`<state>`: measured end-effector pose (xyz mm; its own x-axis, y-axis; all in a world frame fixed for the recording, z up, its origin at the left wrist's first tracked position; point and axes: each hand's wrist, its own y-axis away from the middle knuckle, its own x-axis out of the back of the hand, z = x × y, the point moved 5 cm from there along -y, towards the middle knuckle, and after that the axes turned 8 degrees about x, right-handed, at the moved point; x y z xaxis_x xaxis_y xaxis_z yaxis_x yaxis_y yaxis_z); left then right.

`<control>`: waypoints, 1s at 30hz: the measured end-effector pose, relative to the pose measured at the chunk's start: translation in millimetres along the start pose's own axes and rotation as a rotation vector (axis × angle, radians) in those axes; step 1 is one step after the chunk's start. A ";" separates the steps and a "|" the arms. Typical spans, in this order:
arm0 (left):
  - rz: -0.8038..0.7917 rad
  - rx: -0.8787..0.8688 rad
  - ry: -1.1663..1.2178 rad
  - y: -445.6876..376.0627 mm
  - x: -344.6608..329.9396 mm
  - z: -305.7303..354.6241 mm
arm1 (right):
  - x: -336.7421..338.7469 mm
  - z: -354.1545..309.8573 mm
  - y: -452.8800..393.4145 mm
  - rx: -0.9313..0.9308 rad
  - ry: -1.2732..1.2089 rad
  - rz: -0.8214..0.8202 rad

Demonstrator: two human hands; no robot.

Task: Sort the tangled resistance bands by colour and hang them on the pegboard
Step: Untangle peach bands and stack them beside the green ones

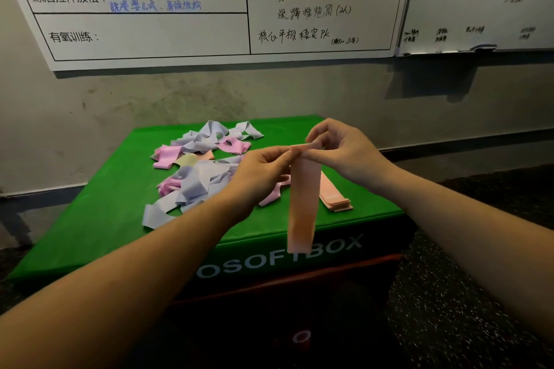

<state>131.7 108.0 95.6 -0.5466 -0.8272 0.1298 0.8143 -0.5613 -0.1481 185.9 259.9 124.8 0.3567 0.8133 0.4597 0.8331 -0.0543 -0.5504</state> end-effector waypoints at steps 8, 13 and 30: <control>0.062 0.086 0.161 -5.3 -3.3 -1.1 | 0.6 6.4 5.7 -0.104 -0.090 0.088; 0.031 0.163 0.259 -8.5 -13.3 -11.4 | -4.7 20.5 11.3 -0.221 -0.211 0.086; -0.002 0.174 0.301 -51.5 -35.9 -1.4 | -18.0 70.5 45.4 -0.357 -0.276 -0.090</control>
<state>109.1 166.6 97.2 -0.5600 -0.8110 -0.1692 0.8202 -0.5715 0.0244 187.5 283.6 42.4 0.1905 0.9450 0.2657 0.9664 -0.1330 -0.2201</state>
